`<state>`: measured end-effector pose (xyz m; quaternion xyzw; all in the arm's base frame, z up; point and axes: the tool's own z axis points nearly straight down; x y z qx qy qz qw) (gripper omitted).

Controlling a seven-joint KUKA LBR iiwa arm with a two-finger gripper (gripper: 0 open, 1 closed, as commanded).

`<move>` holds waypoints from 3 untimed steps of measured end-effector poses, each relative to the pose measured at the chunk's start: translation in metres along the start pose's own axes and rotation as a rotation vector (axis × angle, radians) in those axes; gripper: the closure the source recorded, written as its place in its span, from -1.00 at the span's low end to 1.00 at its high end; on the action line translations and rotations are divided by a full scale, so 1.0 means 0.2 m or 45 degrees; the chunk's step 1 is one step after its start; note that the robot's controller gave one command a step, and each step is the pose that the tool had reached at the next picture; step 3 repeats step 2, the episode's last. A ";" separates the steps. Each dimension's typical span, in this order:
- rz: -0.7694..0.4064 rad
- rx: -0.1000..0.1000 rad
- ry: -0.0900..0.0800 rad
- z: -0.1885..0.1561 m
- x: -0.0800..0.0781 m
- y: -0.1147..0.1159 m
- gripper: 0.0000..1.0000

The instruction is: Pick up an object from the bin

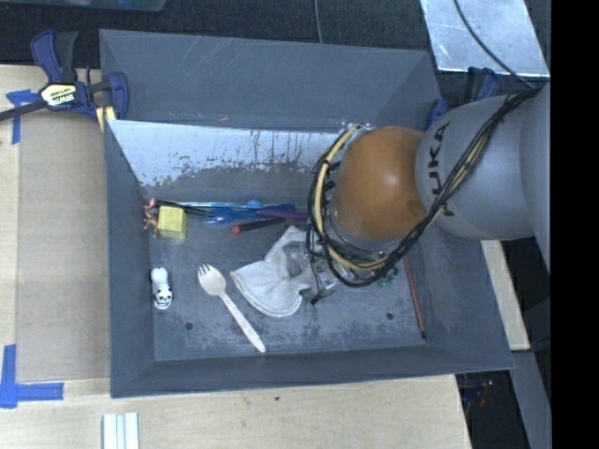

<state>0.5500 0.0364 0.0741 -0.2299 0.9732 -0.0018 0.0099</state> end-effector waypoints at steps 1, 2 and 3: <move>0.001 -0.005 0.010 -0.16 0.01 0.01 1.00; 0.001 -0.002 0.003 -0.30 0.00 0.00 1.00; 0.001 -0.002 0.003 -0.30 0.00 0.00 1.00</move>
Offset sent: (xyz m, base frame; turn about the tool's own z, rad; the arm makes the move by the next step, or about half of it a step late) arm -0.0029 0.0000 0.0346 0.0000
